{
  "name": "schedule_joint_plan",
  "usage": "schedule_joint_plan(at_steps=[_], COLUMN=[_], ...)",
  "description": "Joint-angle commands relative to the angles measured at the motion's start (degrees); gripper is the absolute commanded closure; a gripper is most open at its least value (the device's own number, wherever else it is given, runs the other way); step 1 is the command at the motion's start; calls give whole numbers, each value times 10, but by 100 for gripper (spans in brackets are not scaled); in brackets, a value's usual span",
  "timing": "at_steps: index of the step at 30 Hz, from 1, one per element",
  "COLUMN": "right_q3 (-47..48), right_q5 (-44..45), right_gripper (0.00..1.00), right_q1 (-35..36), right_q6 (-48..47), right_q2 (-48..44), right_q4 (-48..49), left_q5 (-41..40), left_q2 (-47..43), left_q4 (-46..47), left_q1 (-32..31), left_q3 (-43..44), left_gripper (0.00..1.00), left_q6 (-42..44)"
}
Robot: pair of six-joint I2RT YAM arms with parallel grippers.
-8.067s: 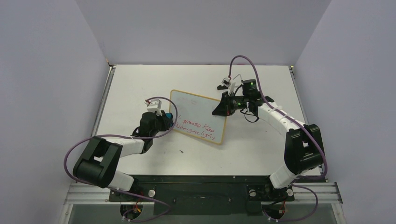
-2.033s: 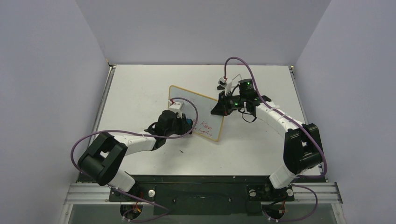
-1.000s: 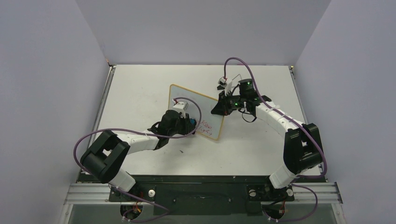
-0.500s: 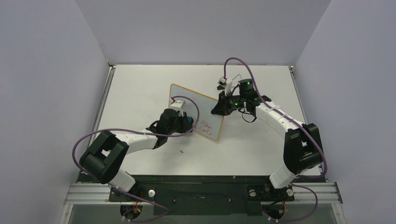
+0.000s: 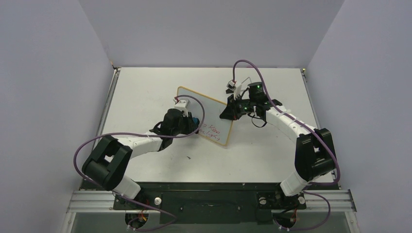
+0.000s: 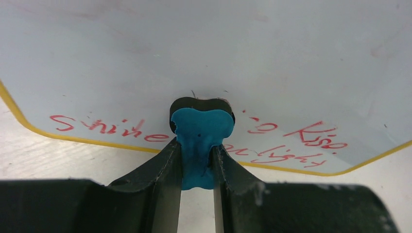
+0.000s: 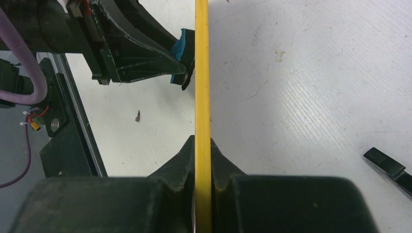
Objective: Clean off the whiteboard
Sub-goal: Erase the whiteboard at the center of the board.
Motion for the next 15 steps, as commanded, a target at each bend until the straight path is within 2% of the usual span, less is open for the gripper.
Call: schedule_joint_plan(at_steps=[1, 9, 15], right_q3=[6, 7, 7], right_q5=[-25, -24, -25], right_gripper=[100, 100, 100], right_q1=[15, 16, 16], right_q6=[-1, -1, -1], right_q2=[3, 4, 4], right_q4=[-52, -53, -53], left_q5=[-8, -12, -35], left_q2=[-1, 29, 30], left_q4=[12, 41, 38], left_q1=[18, -72, -79], left_q3=[41, 37, 38], left_gripper=[100, 100, 100], left_q6=[-3, 16, 10])
